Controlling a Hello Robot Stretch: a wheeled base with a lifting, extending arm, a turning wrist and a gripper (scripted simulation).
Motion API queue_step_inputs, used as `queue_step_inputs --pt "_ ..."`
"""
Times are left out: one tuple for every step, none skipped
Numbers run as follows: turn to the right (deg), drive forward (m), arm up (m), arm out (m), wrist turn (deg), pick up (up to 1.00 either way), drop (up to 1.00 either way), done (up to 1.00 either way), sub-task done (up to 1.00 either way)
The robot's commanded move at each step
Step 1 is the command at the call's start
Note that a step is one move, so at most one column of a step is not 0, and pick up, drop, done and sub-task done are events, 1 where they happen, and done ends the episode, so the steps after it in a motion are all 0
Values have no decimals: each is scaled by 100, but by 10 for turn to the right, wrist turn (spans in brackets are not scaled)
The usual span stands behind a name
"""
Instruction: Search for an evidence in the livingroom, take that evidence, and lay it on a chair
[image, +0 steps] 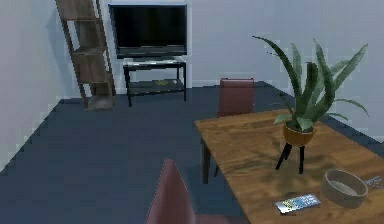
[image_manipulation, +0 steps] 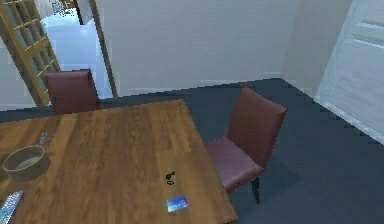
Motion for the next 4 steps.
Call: queue_step_inputs --pt "0 0 22 0 0 0 0 0 0" --pt "0 0 0 18 0 0 0 0 0" --pt "0 0 0 0 450 0 0 0 0" --pt "0 0 0 0 450 0 0 0 0"
